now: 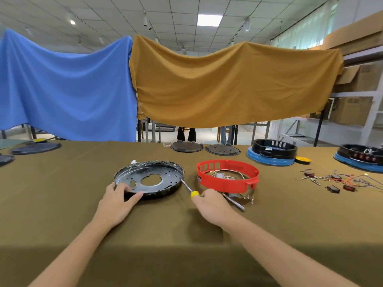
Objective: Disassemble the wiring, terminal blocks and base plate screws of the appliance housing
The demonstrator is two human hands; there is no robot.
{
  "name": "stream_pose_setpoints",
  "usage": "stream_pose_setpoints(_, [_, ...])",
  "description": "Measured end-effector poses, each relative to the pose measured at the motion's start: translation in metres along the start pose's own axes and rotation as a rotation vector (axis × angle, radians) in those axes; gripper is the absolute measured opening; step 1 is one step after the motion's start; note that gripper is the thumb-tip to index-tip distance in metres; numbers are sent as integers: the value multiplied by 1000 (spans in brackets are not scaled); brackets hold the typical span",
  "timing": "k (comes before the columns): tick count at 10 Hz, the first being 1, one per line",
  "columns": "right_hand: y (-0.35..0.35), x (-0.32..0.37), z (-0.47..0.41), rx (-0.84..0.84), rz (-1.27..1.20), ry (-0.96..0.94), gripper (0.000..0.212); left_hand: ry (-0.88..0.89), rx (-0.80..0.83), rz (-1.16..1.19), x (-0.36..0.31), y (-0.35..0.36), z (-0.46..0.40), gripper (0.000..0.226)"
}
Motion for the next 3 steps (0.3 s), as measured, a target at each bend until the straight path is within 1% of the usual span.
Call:
stream_pose_setpoints(1, [6,-2,-10,-43,75,72,20,29,-12,-72,-3,2,2,41])
stream_pose_setpoints(2, [9,-1,-21,-70,112,112,16,19,-29,-111,-4,1,2,42])
stream_pose_setpoints(3, [10,-4,-26,-128,108,151,49,40,-38,-205,-7,4,-2,54])
Point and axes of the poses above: each hand's wrist, its own z-axis away from the middle knuckle, its own y-axis out of the palm, x = y × z, the point moved 10 cm from there along -z, towards the middle knuckle, and after that the axes turned 3 degrees about -x, right-handed, at the moved point
